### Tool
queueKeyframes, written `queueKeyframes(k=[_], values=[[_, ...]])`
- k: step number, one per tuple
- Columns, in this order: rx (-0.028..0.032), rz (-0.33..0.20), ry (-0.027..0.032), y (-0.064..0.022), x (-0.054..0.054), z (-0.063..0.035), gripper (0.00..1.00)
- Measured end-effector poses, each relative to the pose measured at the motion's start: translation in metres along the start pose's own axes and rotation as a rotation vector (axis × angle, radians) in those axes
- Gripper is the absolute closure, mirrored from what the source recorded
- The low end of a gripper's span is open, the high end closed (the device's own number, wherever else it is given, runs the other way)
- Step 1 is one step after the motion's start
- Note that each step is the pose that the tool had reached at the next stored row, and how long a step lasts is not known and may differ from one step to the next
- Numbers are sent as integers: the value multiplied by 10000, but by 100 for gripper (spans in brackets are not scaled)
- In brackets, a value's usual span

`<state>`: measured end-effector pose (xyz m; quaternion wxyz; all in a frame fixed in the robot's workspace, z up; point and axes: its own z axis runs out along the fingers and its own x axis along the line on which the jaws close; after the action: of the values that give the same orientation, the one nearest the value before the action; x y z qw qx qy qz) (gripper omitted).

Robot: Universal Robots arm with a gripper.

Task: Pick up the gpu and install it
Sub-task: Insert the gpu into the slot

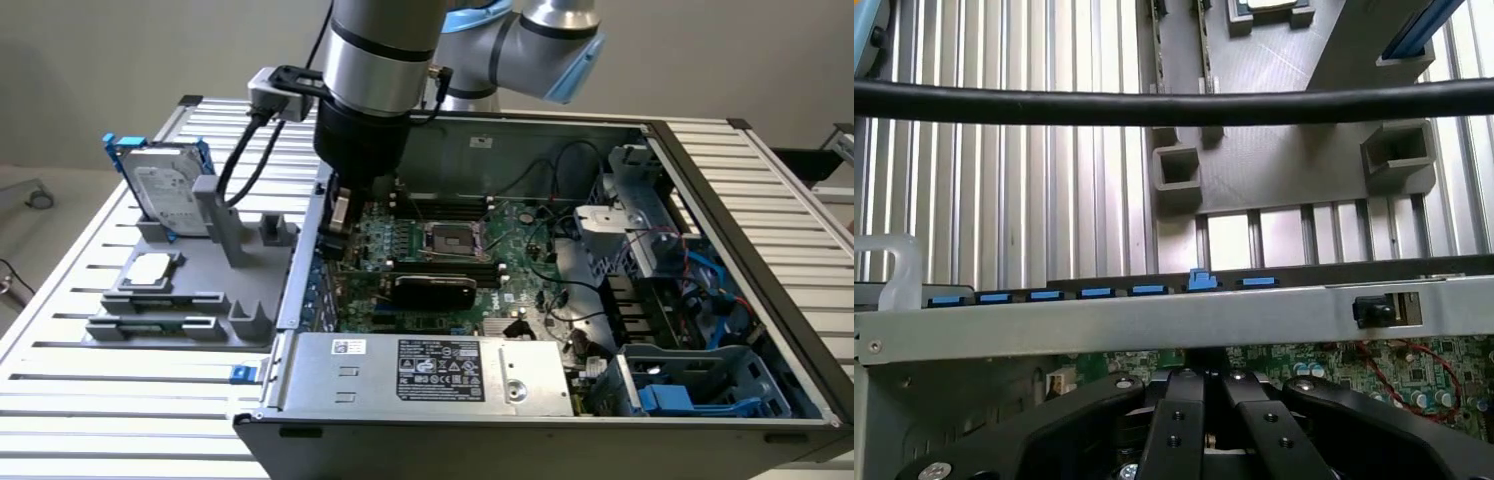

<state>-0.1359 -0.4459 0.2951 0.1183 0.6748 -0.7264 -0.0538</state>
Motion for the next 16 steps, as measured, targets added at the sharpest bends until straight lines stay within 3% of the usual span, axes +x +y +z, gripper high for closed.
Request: queueKeyframes(k=[5,13,16], values=[[1,1,-8,-20,-1,-1,89],[-18,-1,-2,-134,3,-59,89],[-22,-2,-4,-214,0,-113,89]])
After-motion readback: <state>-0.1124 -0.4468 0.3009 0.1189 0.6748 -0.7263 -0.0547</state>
